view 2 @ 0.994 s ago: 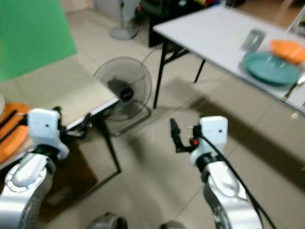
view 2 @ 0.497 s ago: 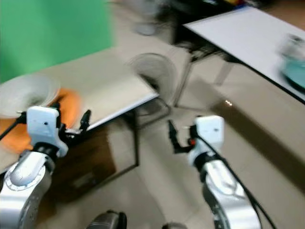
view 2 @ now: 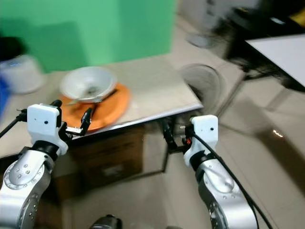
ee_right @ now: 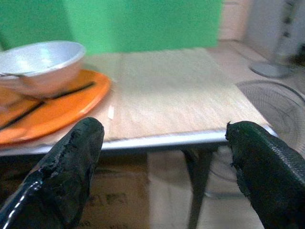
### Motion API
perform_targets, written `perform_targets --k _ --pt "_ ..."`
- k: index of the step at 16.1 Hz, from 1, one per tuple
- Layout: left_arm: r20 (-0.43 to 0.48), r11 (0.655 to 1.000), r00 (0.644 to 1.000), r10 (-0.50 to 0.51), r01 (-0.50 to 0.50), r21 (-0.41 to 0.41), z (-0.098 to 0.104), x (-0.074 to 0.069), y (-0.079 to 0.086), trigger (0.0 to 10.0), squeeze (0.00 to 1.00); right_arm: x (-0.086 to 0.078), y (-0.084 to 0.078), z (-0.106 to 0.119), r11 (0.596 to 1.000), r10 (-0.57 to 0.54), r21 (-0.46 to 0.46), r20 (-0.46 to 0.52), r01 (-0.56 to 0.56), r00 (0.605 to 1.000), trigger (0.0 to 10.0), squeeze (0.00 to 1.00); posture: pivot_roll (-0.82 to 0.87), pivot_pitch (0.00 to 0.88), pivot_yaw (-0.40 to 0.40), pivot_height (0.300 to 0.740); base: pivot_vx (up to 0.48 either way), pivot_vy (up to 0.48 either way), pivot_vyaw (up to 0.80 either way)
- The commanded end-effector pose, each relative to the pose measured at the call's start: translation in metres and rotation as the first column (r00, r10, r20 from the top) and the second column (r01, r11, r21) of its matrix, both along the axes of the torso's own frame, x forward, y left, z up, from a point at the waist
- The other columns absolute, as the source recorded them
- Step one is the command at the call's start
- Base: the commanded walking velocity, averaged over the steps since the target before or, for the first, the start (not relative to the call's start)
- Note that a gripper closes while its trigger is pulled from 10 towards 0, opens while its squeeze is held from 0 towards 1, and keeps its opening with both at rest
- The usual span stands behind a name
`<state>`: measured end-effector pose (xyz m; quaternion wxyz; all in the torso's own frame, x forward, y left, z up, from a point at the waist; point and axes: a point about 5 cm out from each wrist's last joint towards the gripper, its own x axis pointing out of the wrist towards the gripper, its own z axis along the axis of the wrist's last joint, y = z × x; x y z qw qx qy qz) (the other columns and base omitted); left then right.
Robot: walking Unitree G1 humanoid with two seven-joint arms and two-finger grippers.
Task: Setting the table
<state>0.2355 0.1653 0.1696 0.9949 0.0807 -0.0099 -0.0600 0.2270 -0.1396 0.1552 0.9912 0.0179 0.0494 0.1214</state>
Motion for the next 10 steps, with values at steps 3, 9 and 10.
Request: perform_targets --k 3,9,10 --pt "0.027 1.0 1.0 -0.012 0.012 0.012 0.007 -0.001 0.003 10.0 0.0 0.001 0.0 -0.002 0.999 -0.01 0.031 -0.003 0.01 1.0 10.0 0.0 0.08 0.047 -0.007 0.74 0.28 0.0 0.0" --pt "0.063 1.0 0.998 -0.012 0.01 0.024 0.014 0.003 0.006 10.0 0.0 0.005 0.006 0.001 0.999 0.043 0.033 0.01 -0.043 0.999 10.0 0.0 0.08 0.031 -0.008 0.74 0.357 0.0 0.13" --pt "0.066 0.999 0.998 -0.012 0.01 0.031 0.015 0.003 0.006 10.0 0.0 0.005 0.007 0.0 0.998 0.053 0.033 0.007 -0.053 0.999 10.0 0.0 0.09 0.025 -0.017 0.74 0.401 0.0 0.8"
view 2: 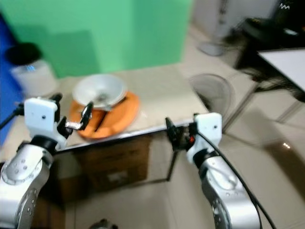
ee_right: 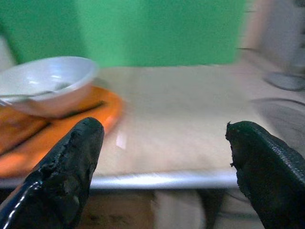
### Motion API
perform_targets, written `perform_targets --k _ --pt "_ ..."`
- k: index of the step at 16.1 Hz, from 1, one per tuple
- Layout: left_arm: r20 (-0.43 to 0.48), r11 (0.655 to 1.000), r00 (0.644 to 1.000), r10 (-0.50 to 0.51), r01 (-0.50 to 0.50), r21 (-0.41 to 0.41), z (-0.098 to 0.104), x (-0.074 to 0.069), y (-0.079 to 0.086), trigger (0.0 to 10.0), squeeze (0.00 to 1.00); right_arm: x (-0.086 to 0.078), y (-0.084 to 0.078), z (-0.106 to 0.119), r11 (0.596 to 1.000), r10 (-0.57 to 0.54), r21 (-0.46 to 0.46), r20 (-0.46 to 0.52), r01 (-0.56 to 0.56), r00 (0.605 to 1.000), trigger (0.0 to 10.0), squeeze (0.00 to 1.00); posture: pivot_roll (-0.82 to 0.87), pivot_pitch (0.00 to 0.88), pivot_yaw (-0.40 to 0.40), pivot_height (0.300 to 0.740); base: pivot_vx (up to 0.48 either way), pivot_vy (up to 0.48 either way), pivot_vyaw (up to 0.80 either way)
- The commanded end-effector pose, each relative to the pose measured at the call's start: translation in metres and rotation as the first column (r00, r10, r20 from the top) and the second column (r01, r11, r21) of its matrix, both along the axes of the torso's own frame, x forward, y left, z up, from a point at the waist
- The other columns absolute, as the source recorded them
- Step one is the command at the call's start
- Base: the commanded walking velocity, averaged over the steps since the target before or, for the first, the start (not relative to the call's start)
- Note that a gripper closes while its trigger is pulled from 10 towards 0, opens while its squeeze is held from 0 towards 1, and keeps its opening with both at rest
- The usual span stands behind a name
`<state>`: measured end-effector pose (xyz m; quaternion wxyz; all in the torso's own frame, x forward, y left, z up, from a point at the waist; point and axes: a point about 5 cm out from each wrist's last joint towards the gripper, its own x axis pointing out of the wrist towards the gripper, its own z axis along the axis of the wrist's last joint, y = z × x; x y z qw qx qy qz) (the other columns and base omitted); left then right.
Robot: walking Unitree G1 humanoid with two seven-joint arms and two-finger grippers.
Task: Setting the table
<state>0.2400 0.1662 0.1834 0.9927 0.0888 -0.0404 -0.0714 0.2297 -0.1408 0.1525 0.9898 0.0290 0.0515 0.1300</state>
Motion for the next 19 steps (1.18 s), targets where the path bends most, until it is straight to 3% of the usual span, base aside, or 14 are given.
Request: perform_targets --k 1,9,12,13,16,19 --pt "0.009 1.0 1.0 0.015 -0.015 0.02 0.002 -0.001 0.005 10.0 0.0 0.004 0.008 0.003 0.999 0.034 0.022 0.01 -0.034 0.999 10.0 0.0 0.1 0.024 -0.019 0.74 0.398 0.0 0.8" --pt "0.007 0.996 0.999 -0.051 0.05 0.076 0.006 -0.002 0.0 10.0 0.0 0.012 0.014 0.014 0.991 0.122 0.048 0.035 -0.124 0.992 10.0 0.0 0.1 0.026 -0.018 0.74 0.392 0.0 0.07" --pt "-0.012 0.986 0.993 -0.116 0.117 0.116 0.004 -0.001 -0.005 10.0 0.0 0.024 0.019 0.025 0.99 0.14 0.022 0.045 -0.141 0.989 10.0 0.0 0.1 0.026 -0.015 0.74 0.226 0.0 0.0" --pt "-0.054 0.976 0.988 -0.145 0.152 0.159 -0.001 -0.002 -0.006 10.0 0.0 0.033 0.021 0.029 0.992 0.126 0.002 0.027 -0.126 0.992 10.0 0.0 0.09 0.027 -0.014 0.74 0.0 0.0 0.0" --pt "-0.081 0.974 0.986 -0.144 0.156 0.166 -0.004 -0.001 -0.004 10.0 0.0 0.047 0.031 0.032 0.982 0.189 -0.012 -0.068 -0.19 0.98 10.0 0.0 0.08 0.03 -0.017 0.74 0.0 0.0 0.0" --pt "-0.14 0.966 0.979 -0.149 0.175 0.193 -0.009 -0.001 0.001 10.0 0.0 0.064 0.048 0.034 0.954 0.296 0.021 -0.235 -0.3 0.926 10.0 0.0 0.08 0.029 -0.027 0.74 0.0 0.0 0.0"
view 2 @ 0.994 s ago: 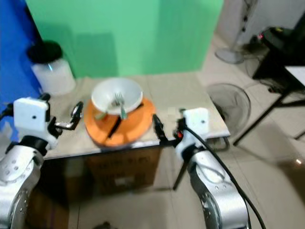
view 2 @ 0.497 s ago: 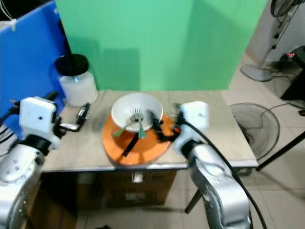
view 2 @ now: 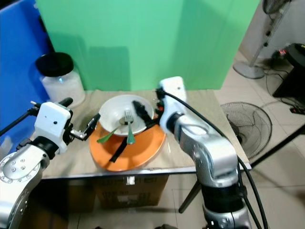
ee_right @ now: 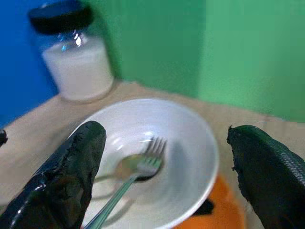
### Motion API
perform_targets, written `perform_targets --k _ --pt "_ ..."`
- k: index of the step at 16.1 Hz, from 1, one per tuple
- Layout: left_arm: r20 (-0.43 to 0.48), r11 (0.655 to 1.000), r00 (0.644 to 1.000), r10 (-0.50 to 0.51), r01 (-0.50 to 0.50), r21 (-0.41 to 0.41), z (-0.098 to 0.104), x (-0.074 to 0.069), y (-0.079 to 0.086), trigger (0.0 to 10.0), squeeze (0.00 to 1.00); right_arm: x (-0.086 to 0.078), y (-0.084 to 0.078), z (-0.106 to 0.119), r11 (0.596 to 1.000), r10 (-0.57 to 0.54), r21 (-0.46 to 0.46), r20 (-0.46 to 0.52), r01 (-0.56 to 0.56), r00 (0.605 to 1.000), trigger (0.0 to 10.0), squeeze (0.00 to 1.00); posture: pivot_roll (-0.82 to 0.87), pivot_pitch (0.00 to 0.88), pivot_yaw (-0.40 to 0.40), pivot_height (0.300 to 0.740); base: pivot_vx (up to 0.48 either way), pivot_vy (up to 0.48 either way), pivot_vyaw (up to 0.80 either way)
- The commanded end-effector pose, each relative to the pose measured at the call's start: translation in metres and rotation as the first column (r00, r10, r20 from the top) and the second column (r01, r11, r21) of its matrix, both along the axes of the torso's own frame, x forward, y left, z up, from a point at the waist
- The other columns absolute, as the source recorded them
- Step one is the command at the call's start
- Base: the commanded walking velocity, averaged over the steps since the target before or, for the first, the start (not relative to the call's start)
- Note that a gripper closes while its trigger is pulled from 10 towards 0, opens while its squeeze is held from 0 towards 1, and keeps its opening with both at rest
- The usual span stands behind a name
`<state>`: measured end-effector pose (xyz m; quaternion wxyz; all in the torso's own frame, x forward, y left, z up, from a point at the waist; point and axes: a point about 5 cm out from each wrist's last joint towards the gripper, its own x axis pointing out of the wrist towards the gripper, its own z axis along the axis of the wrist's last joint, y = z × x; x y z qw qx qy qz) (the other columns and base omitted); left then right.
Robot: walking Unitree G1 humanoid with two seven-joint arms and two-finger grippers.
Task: Setting the table
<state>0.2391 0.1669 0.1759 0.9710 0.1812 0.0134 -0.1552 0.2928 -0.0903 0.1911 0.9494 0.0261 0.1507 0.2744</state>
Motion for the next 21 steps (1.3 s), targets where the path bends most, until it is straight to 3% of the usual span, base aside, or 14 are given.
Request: perform_targets --k 1,4,7,11,12,13,14,15,21 --pt "-0.024 1.0 1.0 -0.014 0.014 0.006 -0.002 0.0 0.0 10.0 0.0 0.003 0.0 -0.004 1.0 0.016 -0.004 -0.069 -0.017 0.997 10.0 0.0 0.08 0.028 -0.029 0.74 0.0 0.0 0.0" --pt "-0.075 0.995 0.992 -0.098 0.099 0.014 -0.001 -0.002 0.0 10.0 0.0 0.017 0.017 0.001 0.995 0.098 0.006 -0.229 -0.099 0.969 10.0 0.0 0.08 0.025 -0.031 0.74 0.0 0.0 0.0" --pt "-0.112 0.988 0.983 -0.149 0.151 0.013 -0.001 -0.003 -0.001 10.0 0.0 0.022 0.034 0.003 0.984 0.173 0.018 -0.314 -0.176 0.934 10.0 0.0 0.07 0.028 -0.028 0.74 0.0 0.0 0.0" --pt "-0.155 0.978 0.966 -0.208 0.211 0.005 -0.002 -0.008 -0.004 10.0 0.0 0.03 0.045 -0.006 0.972 0.135 -0.132 -0.367 -0.195 0.92 10.0 0.0 0.07 0.03 -0.031 0.74 0.0 0.0 0.0" --pt "-0.156 0.977 0.965 -0.211 0.214 0.002 -0.001 -0.009 -0.005 10.0 0.0 0.034 0.045 -0.007 0.972 0.101 -0.16 -0.37 -0.171 0.924 5.1 0.0 0.08 0.031 -0.032 0.74 0.0 0.0 0.0" --pt "-0.156 0.977 0.965 -0.212 0.215 0.001 -0.001 -0.009 -0.004 10.0 0.0 0.036 0.045 -0.007 0.972 0.09 -0.168 -0.372 -0.163 0.924 1.8 0.0 0.08 0.032 -0.032 0.74 0.0 0.0 0.0" --pt "-0.157 0.976 0.964 -0.213 0.216 0.001 -0.001 -0.009 -0.004 10.0 0.0 0.037 0.045 -0.007 0.97 0.083 -0.185 -0.367 -0.16 0.926 0.7 0.0 0.07 0.033 -0.031 0.74 0.0 0.0 0.0" --pt "-0.161 0.975 0.963 -0.217 0.221 0.002 -0.001 -0.009 -0.004 10.0 0.0 0.04 0.046 -0.007 0.96 0.081 -0.222 -0.366 -0.172 0.927 0.0 0.0 0.07 0.033 -0.029 0.74 0.0 0.0 0.0" --pt "-0.16 0.974 0.961 -0.225 0.229 0.002 0.001 -0.009 -0.005 10.0 0.0 0.043 0.053 -0.014 0.938 0.122 -0.245 -0.427 -0.244 0.896 0.0 0.0 0.07 0.037 -0.032 0.74 0.0 0.0 0.0"
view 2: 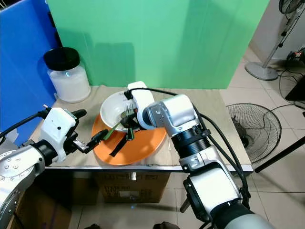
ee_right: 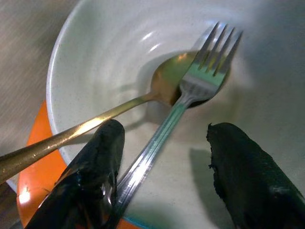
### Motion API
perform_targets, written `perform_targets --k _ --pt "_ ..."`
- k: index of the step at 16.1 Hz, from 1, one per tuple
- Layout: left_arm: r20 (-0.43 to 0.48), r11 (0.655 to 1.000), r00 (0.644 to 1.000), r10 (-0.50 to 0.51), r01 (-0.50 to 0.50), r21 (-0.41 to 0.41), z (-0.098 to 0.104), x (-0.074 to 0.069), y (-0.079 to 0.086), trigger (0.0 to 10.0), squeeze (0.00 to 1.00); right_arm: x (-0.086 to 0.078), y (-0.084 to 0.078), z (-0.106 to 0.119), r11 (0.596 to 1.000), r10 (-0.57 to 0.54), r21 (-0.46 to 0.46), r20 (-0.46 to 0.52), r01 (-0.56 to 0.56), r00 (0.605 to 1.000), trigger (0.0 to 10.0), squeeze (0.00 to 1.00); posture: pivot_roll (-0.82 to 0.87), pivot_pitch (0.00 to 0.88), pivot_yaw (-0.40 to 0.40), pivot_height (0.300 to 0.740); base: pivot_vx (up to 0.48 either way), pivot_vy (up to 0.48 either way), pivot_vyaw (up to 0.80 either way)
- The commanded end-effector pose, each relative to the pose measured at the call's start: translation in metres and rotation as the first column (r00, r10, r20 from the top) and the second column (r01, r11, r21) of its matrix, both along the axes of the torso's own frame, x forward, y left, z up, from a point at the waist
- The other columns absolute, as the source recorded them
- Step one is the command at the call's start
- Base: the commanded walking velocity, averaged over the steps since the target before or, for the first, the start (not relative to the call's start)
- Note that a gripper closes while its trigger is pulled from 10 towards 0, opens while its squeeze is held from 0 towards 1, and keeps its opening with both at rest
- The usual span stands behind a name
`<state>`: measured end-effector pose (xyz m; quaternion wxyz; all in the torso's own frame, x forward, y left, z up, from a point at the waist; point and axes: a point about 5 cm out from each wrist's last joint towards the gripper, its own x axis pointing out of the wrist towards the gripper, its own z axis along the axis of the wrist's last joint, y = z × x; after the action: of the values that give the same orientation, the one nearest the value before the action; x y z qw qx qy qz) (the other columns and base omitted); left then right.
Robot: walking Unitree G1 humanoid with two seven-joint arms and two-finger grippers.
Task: Setting the table
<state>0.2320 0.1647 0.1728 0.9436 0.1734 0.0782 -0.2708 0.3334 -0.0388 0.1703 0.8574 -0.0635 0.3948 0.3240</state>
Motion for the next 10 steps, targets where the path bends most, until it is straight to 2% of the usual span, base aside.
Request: perform_targets --k 1,4,10 --pt "0.012 1.0 1.0 -0.021 0.021 0.006 0.004 -0.002 -0.002 10.0 0.0 0.003 0.002 0.006 1.0 0.015 -0.01 0.023 -0.014 1.0 0.0 0.0 0.07 0.037 -0.032 0.74 0.0 0.0 0.0" --pt "0.011 1.0 1.0 -0.024 0.024 0.005 0.005 -0.003 -0.002 10.0 0.0 0.006 0.003 -0.002 0.998 0.036 -0.053 0.0 -0.036 0.999 0.0 0.0 0.07 0.039 -0.035 0.74 0.0 0.0 0.0" --pt "0.012 1.0 1.0 -0.024 0.024 0.007 0.004 -0.002 -0.003 10.0 0.0 0.012 0.001 -0.007 0.997 0.031 -0.064 -0.015 -0.032 0.999 0.0 0.0 0.07 0.042 -0.032 0.74 0.0 0.0 0.0"
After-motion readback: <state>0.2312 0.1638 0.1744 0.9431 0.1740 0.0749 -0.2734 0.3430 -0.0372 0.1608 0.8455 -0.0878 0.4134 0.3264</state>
